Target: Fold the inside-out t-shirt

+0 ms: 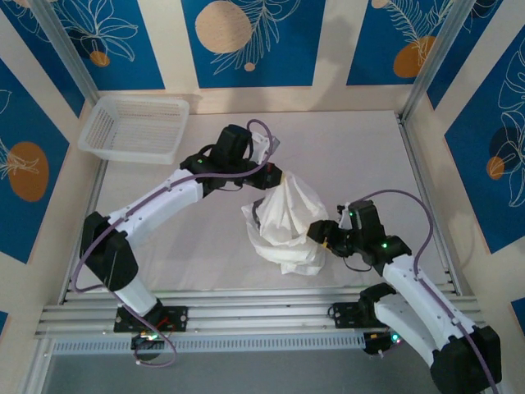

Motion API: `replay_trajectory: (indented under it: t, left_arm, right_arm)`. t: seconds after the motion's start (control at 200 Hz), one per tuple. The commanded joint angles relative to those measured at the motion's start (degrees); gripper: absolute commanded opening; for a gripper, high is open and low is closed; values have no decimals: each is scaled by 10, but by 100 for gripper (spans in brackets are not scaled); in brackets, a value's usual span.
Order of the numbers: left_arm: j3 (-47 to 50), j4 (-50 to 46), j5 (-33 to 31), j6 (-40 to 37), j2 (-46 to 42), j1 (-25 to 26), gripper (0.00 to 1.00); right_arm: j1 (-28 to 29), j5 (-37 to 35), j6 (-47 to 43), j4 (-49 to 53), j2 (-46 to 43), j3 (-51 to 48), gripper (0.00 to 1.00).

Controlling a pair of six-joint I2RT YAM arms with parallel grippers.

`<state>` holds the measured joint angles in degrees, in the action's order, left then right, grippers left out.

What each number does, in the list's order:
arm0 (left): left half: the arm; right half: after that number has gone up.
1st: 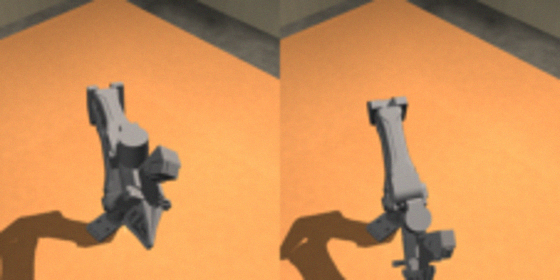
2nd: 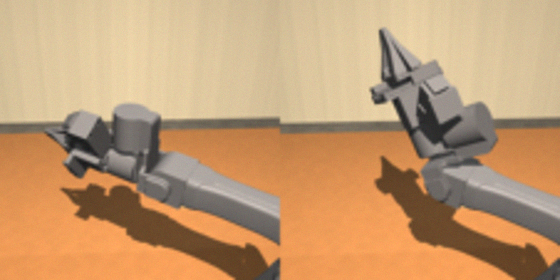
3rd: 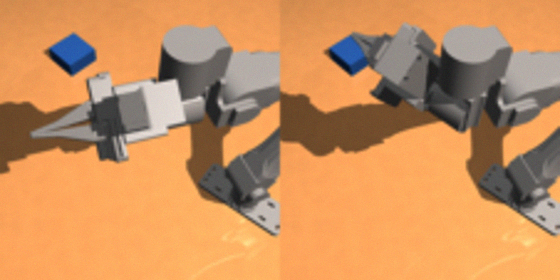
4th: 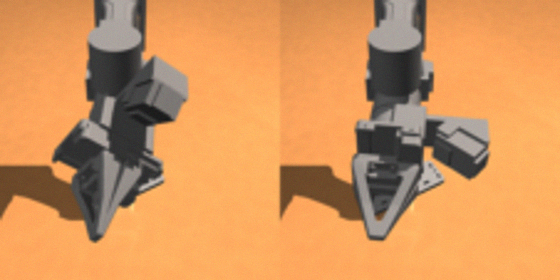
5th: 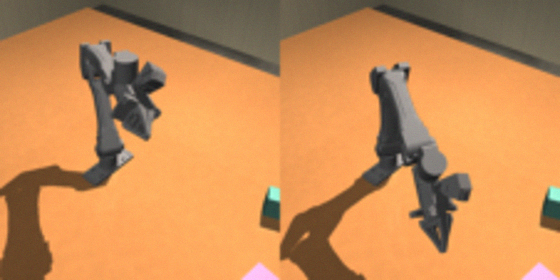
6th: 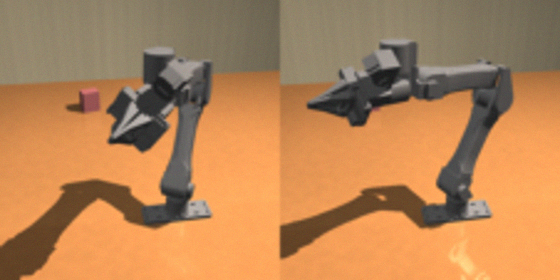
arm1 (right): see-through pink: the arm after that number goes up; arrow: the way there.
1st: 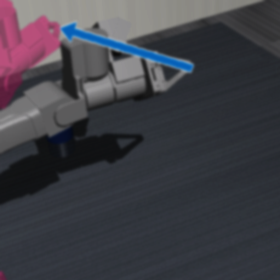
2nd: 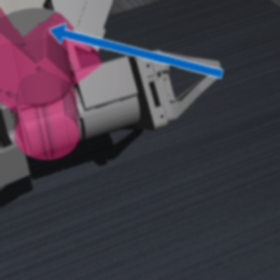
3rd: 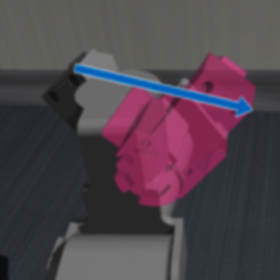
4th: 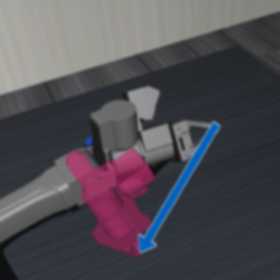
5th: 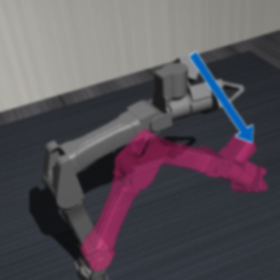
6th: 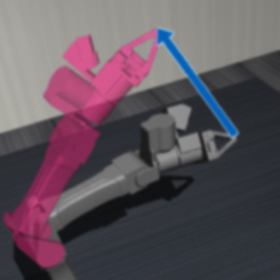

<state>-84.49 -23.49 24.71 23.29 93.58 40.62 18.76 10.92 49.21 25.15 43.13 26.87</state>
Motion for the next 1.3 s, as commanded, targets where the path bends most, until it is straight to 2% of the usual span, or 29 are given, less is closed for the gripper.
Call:
replay_trajectory:
  t: [0.0, 0.06, 0.12, 0.24, 0.39, 0.45, 0.52, 0.59, 0.67, 0.74, 0.81, 0.905, 0.94, 1.01, 1.065, 1.13, 1.19, 1.235, 1.295]
  left_arm:
    - [-14, -12, -25, -18, -14, 0, 0]
    - [-27, -15, -10, -18, -11, 0, 0]
    - [-39, -14, 0, -11, -4, 0, 0]
    - [-57, -13, 2, -2, 10, 0, 0]
    - [-80, -24, -11, -1, 22, 0, 0]
    - [-87, -29, -17, -3, 27, 0, 0]
    - [-95, -33, -18, -3, 32, 0, 0]
    - [-99, -30, -12, 0, 34, 0, 0]
    - [-100, -30, -14, 2, 30, 0, 0]
    - [-100, -35, -23, -4, 25, 0, 0]
    - [-100, -41, -32, -10, 22, -2, 0]
    - [-111, -48, -48, -15, 30, -7, 0]
    - [-119, -54, -57, -18, 39, -10, 0]
    - [-131, -66, -97, -37, 63, -13, 0]
    - [-130, -64, -129, -52, 87, -18, 0]
    - [-130, -58, -143, -62, 116, -28, 0]
    - [-147, -77, -138, -68, 133, -32, 0]
    - [-145, -77, -139, -73, 128, -32, 0]
    - [-120, -57, -144, -78, 101, -33, 15]
  right_arm:
    - [-3, 7, -10, -47, -8, 7, 66]
    - [9, 2, -12, -54, 10, 27, 69]
    - [36, -52, -18, -30, 36, 56, 71]
    - [115, -271, -83, 73, 71, 136, 72]
    - [262, -490, -248, 13, 56, 159, 72]
    - [306, -522, -326, -36, 63, 156, 71]
    - [326, -509, -406, -97, 85, 150, 73]
    - [314, -519, -420, -124, 120, 154, 74]
    - [261, -533, -384, -111, 163, 162, 71]
    - [212, -472, -362, -93, 186, 169, 58]
    - [199, -392, -382, -109, 194, 158, 45]
    - [198, -286, -386, -97, 201, 165, 0]
    - [195, -239, -372, -81, 198, 180, 0]
    - [184, -85, -346, -74, 180, 199, 0]
    - [168, 31, -306, -111, 161, 196, 0]
    - [141, 137, -242, -181, 140, 182, 0]
    - [116, 202, -184, -259, 126, 162, 0]
    - [100, 220, -157, -295, 121, 152, 0]
    - [78, 220, -139, -311, 117, 147, 0]
